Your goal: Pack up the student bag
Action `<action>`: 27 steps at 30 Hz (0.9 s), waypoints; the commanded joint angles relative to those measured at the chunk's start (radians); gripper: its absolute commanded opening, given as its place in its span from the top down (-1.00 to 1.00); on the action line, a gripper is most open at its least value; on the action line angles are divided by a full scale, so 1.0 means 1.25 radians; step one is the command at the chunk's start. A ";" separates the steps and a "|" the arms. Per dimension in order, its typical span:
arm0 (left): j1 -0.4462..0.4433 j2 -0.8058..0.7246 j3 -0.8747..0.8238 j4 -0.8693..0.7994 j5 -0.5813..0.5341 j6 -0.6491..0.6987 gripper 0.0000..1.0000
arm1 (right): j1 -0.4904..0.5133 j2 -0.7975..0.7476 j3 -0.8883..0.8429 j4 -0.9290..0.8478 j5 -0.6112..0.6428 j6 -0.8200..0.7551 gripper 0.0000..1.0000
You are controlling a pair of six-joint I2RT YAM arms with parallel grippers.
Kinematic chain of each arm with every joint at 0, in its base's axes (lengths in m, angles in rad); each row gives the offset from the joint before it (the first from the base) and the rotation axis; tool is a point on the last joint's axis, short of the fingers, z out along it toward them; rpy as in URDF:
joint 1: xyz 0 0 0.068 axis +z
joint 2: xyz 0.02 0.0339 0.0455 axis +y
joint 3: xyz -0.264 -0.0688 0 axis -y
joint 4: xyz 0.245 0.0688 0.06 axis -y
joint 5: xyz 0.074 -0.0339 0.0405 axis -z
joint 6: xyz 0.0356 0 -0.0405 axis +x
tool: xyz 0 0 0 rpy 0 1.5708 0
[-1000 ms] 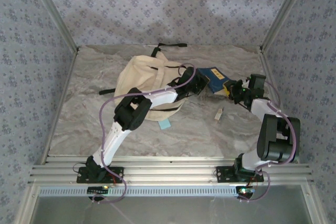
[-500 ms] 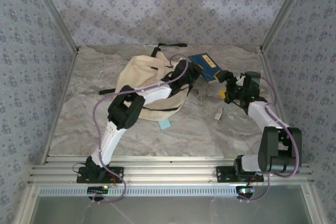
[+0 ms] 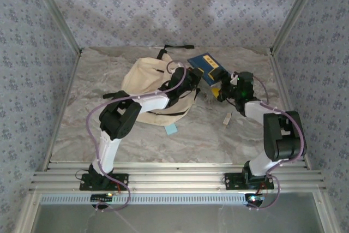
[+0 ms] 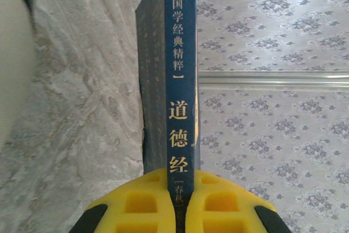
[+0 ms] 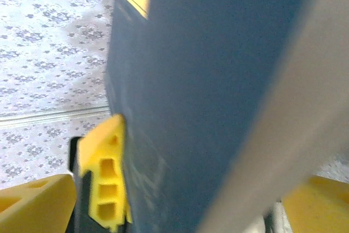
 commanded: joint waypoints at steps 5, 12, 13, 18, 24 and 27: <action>0.009 -0.071 -0.032 0.093 0.021 -0.028 1.00 | 0.001 0.028 0.037 0.115 0.025 0.022 -0.43; 0.010 -0.070 -0.046 0.096 0.024 -0.030 1.00 | -0.005 0.033 0.039 0.134 0.028 0.028 0.55; 0.011 -0.070 -0.047 0.096 0.024 -0.031 1.00 | -0.006 0.032 0.041 0.130 0.029 0.023 0.64; 0.013 -0.065 -0.048 0.115 0.061 -0.014 0.42 | -0.022 0.026 0.048 0.104 0.020 -0.009 1.00; 0.023 -0.119 -0.095 -0.006 0.128 0.127 -0.84 | -0.054 -0.028 0.066 -0.005 0.008 -0.108 1.00; 0.036 -0.157 -0.117 -0.104 0.157 0.232 -0.83 | -0.073 -0.081 0.077 -0.127 0.023 -0.191 1.00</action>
